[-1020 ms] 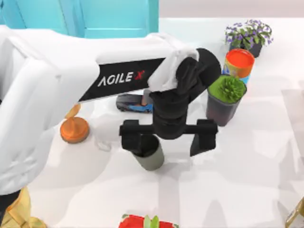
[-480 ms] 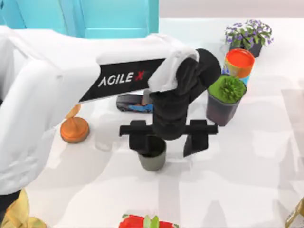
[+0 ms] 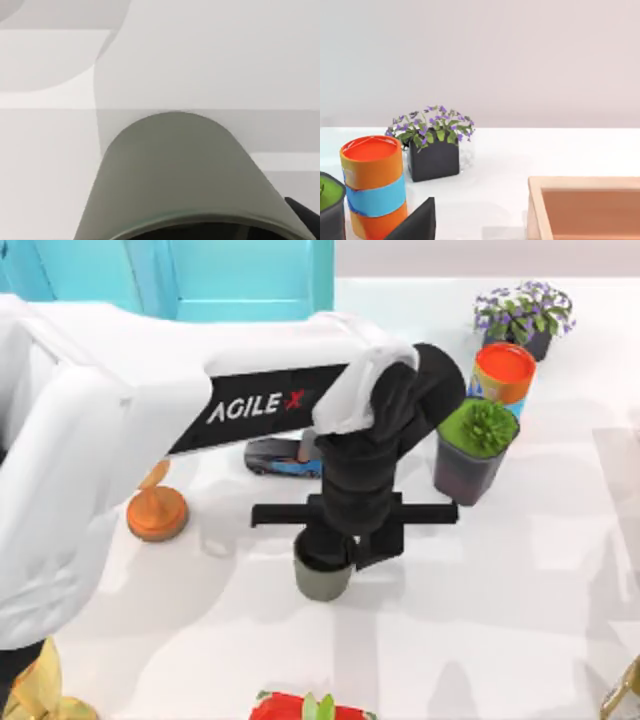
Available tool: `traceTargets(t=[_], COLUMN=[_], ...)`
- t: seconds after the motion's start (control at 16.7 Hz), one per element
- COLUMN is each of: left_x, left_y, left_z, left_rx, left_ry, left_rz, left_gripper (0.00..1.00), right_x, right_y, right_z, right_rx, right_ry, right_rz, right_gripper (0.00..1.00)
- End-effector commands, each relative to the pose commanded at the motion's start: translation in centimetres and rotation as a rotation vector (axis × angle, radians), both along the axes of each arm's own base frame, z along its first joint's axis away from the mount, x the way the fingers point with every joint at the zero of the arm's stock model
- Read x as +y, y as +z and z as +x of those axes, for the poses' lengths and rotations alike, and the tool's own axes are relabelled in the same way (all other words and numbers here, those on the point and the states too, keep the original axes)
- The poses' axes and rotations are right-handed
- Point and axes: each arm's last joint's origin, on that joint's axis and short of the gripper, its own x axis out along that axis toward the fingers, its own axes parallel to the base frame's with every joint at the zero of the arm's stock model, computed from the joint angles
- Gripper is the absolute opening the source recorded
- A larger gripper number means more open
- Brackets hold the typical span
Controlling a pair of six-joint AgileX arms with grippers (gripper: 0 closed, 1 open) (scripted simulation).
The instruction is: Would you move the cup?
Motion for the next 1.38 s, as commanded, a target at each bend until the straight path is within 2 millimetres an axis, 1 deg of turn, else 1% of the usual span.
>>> traceTargets(t=[0.54, 0.66, 0.72, 0.84, 0.96, 1.08, 1.2, 1.38], left_x=[0.0, 0.6, 1.3, 3.2, 5.8, 9.1, 12.6, 18.1], left_y=[0.1, 0.8, 1.4, 3.0, 4.8, 6.4, 7.4, 7.8], left_z=[0.0, 0.0, 0.0, 0.1, 0.1, -0.2, -0.6, -1.1], left_rx=[-0.001, -0.002, -0.004, -0.008, -0.009, -0.002, 0.018, 0.061], left_ry=[0.0, -0.011, -0.019, -0.036, -0.054, -0.07, -0.081, -0.078], left_rz=[-0.001, -0.012, -0.022, -0.043, -0.057, -0.059, -0.048, -0.027], left_gripper=[0.0, 0.0, 0.0, 0.0, 0.0, 0.0, 0.0, 0.0], right_x=[0.0, 0.0, 0.0, 0.0, 0.0, 0.0, 0.0, 0.0], right_y=[0.0, 0.0, 0.0, 0.0, 0.0, 0.0, 0.0, 0.0], right_z=[0.0, 0.0, 0.0, 0.0, 0.0, 0.0, 0.0, 0.0], right_rx=[0.0, 0.0, 0.0, 0.0, 0.0, 0.0, 0.0, 0.0], right_ry=[0.0, 0.0, 0.0, 0.0, 0.0, 0.0, 0.0, 0.0], right_rz=[0.0, 0.0, 0.0, 0.0, 0.0, 0.0, 0.0, 0.0], right_gripper=[1.0, 1.0, 1.0, 1.0, 1.0, 1.0, 1.0, 1.0])
